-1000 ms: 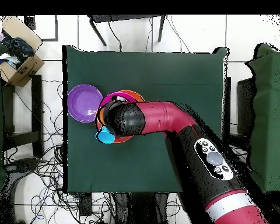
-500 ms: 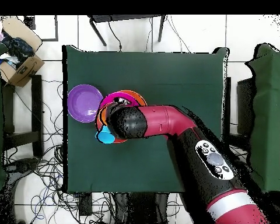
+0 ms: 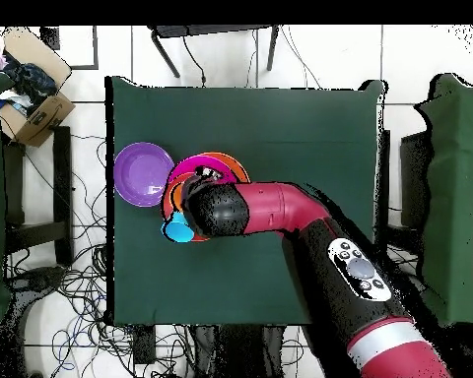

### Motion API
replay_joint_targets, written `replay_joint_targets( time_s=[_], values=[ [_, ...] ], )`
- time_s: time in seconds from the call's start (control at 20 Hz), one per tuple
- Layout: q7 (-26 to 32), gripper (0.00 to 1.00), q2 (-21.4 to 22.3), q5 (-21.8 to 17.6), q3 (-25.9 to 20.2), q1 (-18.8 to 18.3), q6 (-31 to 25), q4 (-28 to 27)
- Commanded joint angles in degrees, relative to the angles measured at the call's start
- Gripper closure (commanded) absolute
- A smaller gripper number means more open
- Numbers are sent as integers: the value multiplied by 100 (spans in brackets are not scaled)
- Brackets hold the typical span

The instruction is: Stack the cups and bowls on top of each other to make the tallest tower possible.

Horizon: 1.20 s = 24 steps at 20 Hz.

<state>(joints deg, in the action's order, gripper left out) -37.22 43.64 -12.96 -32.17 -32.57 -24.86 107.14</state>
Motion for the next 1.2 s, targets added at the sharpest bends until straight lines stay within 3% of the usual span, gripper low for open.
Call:
replay_joint_targets(
  time_s=[0.05, 0.95, 1.1, 1.15, 1.2],
  values=[
    [-1098, 100, -292, -376, 357, 203, 362, 204],
    [-1052, 100, -302, -333, 485, 353, 399, 213],
    [-898, 100, -357, -311, 258, 186, 441, 271],
    [-841, 0, -382, -291, 151, 103, 463, 310],
    [-1001, 0, -346, -142, 220, 121, 368, 317]
  ],
)
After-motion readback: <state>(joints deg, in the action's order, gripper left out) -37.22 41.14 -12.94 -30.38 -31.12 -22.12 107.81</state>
